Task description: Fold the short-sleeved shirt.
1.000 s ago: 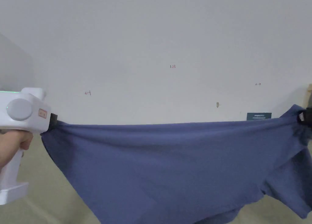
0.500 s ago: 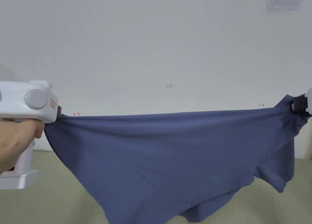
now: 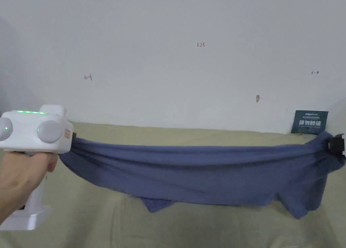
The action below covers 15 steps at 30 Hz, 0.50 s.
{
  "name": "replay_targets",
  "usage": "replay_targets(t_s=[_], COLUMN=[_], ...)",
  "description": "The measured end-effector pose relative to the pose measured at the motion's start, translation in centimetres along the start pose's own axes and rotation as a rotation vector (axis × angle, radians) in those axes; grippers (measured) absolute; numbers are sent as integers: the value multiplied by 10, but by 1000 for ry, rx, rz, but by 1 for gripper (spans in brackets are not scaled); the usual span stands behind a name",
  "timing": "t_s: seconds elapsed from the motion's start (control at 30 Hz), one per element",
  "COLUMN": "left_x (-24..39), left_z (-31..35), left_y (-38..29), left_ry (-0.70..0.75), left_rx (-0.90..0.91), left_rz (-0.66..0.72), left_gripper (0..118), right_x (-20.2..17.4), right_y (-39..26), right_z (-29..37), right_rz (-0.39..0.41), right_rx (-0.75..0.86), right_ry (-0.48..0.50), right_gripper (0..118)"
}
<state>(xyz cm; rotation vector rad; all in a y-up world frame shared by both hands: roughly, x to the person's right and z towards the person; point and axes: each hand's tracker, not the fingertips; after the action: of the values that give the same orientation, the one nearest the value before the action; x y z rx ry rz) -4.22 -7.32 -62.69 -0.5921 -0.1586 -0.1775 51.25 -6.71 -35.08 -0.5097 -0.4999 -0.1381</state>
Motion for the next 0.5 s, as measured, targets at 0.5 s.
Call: replay_targets(t_s=[0.5], left_x=[-47], left_z=[133], left_y=[-278], left_ry=[-149], left_rx=[-213], left_rz=[10], left_gripper=[0], right_x=[46], right_y=[-284], right_z=[196], right_rz=[-78], right_rx=[-225], right_ry=[38], right_gripper=[6])
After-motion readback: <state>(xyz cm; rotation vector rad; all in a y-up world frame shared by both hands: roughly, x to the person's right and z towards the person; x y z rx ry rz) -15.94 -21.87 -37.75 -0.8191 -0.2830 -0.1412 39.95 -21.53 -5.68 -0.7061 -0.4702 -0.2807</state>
